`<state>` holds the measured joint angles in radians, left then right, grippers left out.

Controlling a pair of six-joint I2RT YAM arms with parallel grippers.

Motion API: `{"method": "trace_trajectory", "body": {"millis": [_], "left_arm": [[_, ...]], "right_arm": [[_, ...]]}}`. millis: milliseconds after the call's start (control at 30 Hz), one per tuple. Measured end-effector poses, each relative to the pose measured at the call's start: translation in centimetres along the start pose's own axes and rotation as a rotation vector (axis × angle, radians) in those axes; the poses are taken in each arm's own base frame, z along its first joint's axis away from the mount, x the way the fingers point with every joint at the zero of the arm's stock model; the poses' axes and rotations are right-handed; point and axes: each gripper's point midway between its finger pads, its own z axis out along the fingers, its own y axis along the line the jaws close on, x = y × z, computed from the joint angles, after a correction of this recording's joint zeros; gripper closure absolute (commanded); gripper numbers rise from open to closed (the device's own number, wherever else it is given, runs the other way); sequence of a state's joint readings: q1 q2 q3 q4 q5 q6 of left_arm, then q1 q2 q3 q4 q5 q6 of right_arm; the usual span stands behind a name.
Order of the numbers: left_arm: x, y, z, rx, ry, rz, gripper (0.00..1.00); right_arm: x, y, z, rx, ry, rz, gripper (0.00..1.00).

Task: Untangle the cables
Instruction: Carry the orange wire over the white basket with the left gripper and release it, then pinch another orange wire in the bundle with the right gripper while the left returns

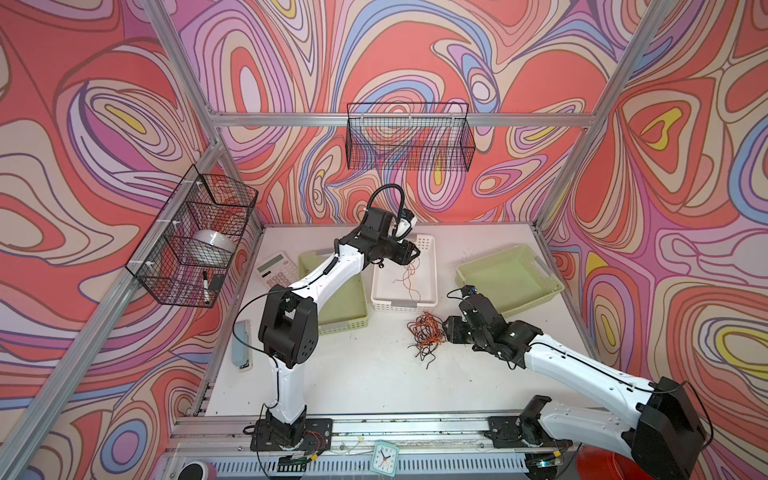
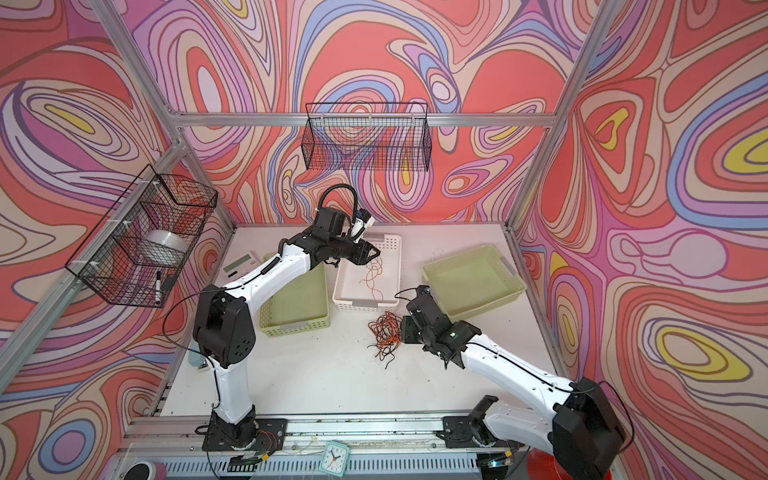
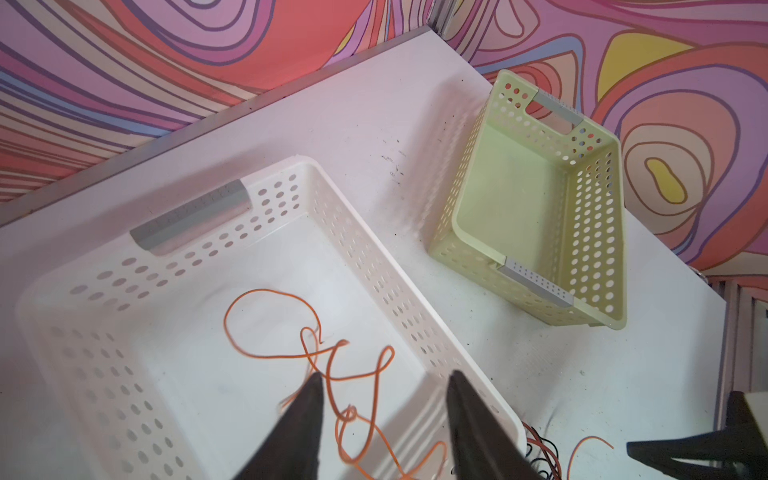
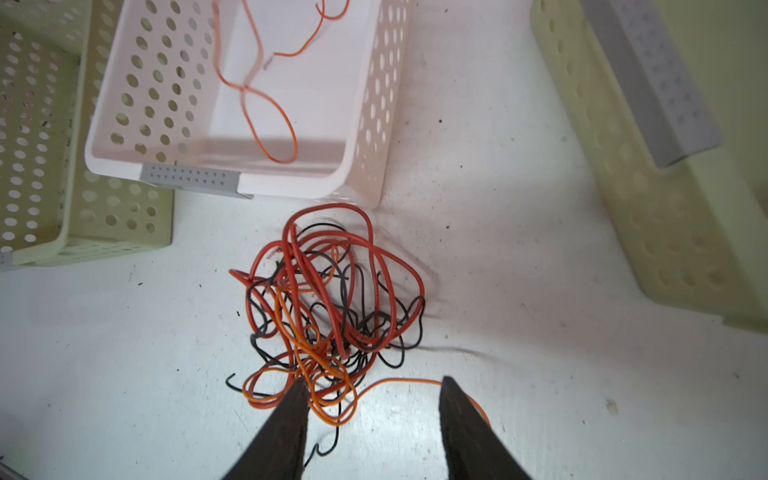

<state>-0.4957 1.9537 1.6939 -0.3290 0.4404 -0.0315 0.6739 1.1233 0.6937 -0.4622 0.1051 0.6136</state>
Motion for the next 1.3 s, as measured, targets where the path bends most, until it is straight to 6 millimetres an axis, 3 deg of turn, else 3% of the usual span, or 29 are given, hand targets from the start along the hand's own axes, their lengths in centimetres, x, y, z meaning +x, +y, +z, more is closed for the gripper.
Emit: {"method": "trace_trajectory", "body": {"millis": [33, 133, 267, 467, 633, 867, 1033, 1067, 1300], "left_arm": [[0.4, 0.1, 0.1, -0.002, 0.003, -0.002, 0.13], [1.5, 0.2, 0.0, -0.009, 0.023, -0.008, 0.06], [1.4, 0.0, -0.9, -0.023, 0.009, -0.003, 0.09], [1.1, -1.8, -5.1, -0.020, -0.038, 0.020, 0.14], [2.7, -3.2, -8.0, -0.014, -0.049, 0.028, 0.14], [6.7, -3.4, -8.4, -0.015, 0.009, 0.004, 0.14], [7.8, -3.9, -8.9, -0.019, 0.019, 0.007, 0.14], [8.0, -4.2, -9.1, -0.018, 0.021, 0.012, 0.14], [11.7, -7.8, -8.5, 0.045, 0.083, 0.060, 0.12]], "right_arm": [[0.2, 0.0, -0.1, -0.005, 0.007, 0.002, 0.52], [0.4, 0.5, -0.4, -0.038, 0.020, -0.004, 0.56], [1.0, 1.5, -0.2, -0.085, 0.052, -0.039, 0.62], [1.9, 2.7, 1.2, -0.100, 0.128, -0.109, 0.66], [1.6, 3.2, 2.0, -0.093, 0.144, -0.157, 0.69], [1.7, 3.7, 3.7, -0.084, 0.189, -0.208, 0.77], [2.7, 3.3, 4.5, -0.073, 0.236, -0.230, 0.95], [2.8, 3.4, 4.6, -0.075, 0.240, -0.234, 1.00], [2.0, 4.0, 3.6, -0.098, 0.214, -0.241, 1.00]]}}
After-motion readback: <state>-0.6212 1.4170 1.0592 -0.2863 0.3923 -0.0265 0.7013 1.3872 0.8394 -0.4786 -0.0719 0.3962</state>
